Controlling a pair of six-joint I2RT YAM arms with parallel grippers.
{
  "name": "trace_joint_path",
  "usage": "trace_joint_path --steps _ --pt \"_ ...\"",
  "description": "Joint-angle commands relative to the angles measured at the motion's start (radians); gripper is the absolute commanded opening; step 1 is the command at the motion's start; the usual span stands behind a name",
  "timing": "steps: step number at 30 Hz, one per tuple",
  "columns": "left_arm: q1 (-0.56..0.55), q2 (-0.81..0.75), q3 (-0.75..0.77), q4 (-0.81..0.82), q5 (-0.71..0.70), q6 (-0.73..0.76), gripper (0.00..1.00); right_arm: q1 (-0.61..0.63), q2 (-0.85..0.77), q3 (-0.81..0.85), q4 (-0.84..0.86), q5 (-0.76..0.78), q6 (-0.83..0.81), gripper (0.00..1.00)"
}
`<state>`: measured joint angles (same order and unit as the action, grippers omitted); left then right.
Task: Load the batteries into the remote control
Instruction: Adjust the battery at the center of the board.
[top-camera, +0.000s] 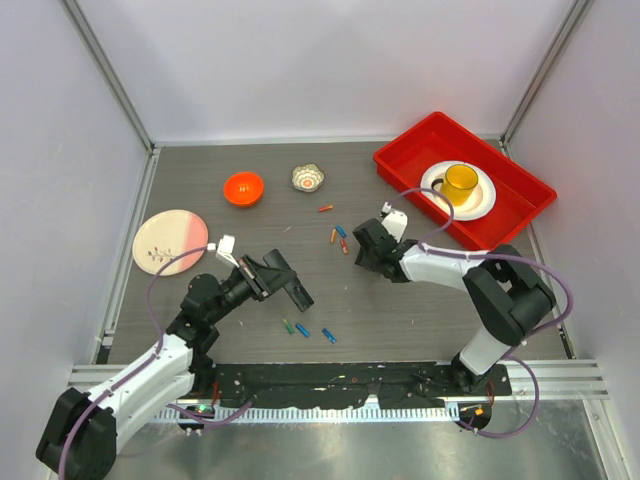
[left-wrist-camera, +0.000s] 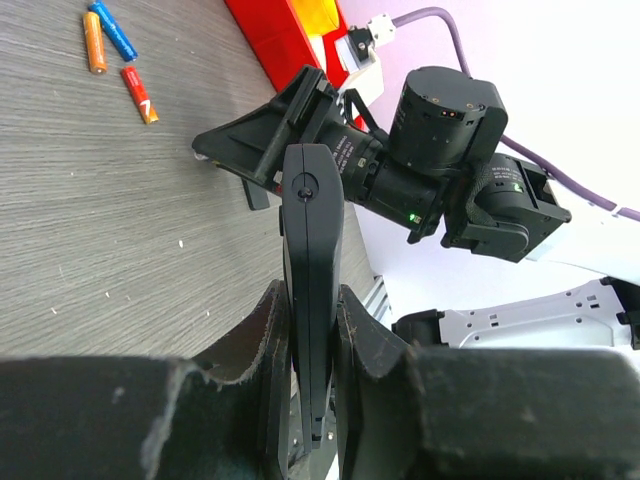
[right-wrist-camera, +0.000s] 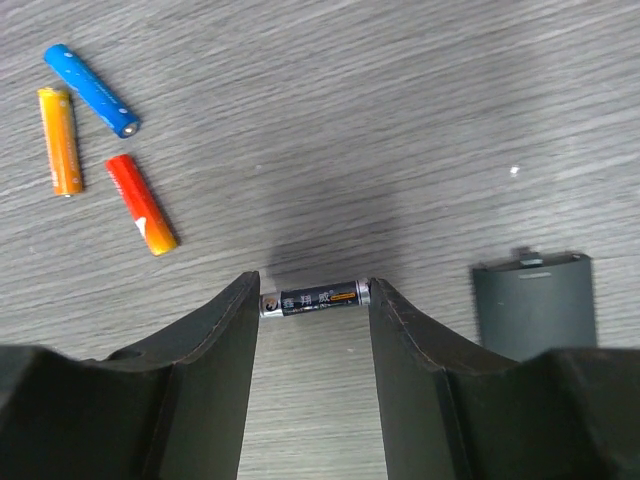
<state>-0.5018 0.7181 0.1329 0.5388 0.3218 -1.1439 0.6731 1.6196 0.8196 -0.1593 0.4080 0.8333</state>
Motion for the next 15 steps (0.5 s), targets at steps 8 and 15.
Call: trace_joint_path --steps 8,15 --pt "-0.001 0.007 0.004 0.026 -0.012 0.01 0.0 0.023 0.079 0.084 -0.069 0.069 0.041 0.36" --pt "-0.001 0.033 0.005 0.047 -0.007 0.01 0.0 0.022 0.097 0.115 -0.112 0.052 0.009 0.51"
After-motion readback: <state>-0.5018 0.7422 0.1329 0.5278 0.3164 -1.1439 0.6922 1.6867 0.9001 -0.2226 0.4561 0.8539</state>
